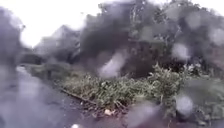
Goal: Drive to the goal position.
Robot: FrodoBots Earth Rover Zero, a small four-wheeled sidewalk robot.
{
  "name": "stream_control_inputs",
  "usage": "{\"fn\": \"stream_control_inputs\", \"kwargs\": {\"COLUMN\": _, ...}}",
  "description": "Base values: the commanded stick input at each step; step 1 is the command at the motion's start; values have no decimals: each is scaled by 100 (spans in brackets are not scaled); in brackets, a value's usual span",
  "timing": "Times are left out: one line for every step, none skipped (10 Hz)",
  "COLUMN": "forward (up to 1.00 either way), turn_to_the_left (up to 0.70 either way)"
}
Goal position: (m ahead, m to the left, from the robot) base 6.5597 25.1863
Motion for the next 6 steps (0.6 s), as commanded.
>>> {"fn": "stream_control_inputs", "kwargs": {"forward": 0, "turn_to_the_left": 85}}
{"fn": "stream_control_inputs", "kwargs": {"forward": 0, "turn_to_the_left": 85}}
{"fn": "stream_control_inputs", "kwargs": {"forward": 0, "turn_to_the_left": 85}}
{"fn": "stream_control_inputs", "kwargs": {"forward": 0, "turn_to_the_left": 85}}
{"fn": "stream_control_inputs", "kwargs": {"forward": 0, "turn_to_the_left": 85}}
{"fn": "stream_control_inputs", "kwargs": {"forward": 0, "turn_to_the_left": 85}}
